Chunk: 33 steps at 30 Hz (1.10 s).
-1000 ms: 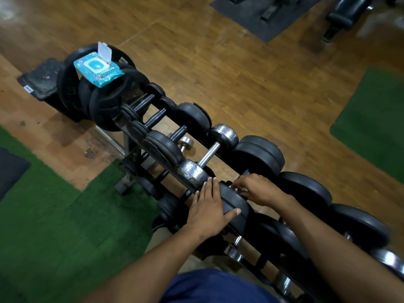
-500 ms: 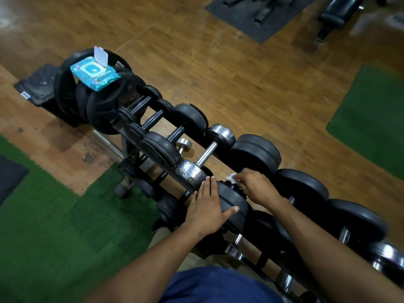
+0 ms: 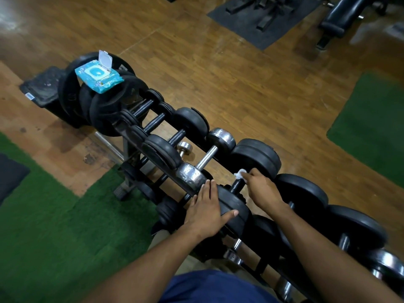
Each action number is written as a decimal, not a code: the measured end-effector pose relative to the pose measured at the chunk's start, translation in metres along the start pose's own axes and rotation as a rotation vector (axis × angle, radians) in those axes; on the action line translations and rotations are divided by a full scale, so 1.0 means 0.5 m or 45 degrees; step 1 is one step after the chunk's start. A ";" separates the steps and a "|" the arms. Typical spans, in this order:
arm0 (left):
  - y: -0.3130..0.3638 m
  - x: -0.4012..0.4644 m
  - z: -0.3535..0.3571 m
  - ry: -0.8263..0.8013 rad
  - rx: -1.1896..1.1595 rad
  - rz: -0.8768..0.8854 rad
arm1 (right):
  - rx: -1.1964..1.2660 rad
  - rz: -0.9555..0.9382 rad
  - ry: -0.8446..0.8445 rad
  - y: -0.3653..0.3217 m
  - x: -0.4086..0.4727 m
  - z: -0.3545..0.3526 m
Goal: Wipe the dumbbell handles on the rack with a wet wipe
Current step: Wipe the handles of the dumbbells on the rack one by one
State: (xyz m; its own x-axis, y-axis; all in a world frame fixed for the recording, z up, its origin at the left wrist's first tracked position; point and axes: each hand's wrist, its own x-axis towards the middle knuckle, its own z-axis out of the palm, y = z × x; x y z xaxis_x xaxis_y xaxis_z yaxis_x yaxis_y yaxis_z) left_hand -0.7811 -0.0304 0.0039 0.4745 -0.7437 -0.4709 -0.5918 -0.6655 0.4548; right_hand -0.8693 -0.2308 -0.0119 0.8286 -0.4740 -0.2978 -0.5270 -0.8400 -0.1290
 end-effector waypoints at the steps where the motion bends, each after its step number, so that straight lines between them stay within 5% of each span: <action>1: 0.000 -0.001 -0.001 -0.001 0.000 -0.001 | -0.006 0.060 0.018 0.000 0.003 0.000; 8: 0.004 -0.002 0.000 -0.009 -0.010 -0.012 | -0.121 -0.076 -0.036 -0.013 -0.009 0.002; 15: 0.001 -0.001 0.004 -0.024 -0.014 -0.012 | 0.121 0.148 0.053 -0.005 -0.007 0.039; 22: 0.003 -0.001 0.001 -0.010 -0.021 -0.008 | 0.269 0.129 0.077 0.012 -0.020 0.063; 28: 0.002 -0.001 0.000 -0.004 -0.033 -0.009 | 0.604 0.439 0.126 -0.034 0.002 0.072; 33: -0.001 0.000 0.002 0.005 -0.026 0.005 | 0.389 0.166 0.070 -0.018 -0.015 0.064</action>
State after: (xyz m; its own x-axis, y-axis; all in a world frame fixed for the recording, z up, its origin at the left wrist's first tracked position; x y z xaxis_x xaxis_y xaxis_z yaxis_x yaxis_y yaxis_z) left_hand -0.7815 -0.0296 0.0028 0.4745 -0.7465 -0.4665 -0.5800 -0.6638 0.4721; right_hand -0.8769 -0.2109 -0.0389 0.7549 -0.5931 -0.2799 -0.6548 -0.6573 -0.3732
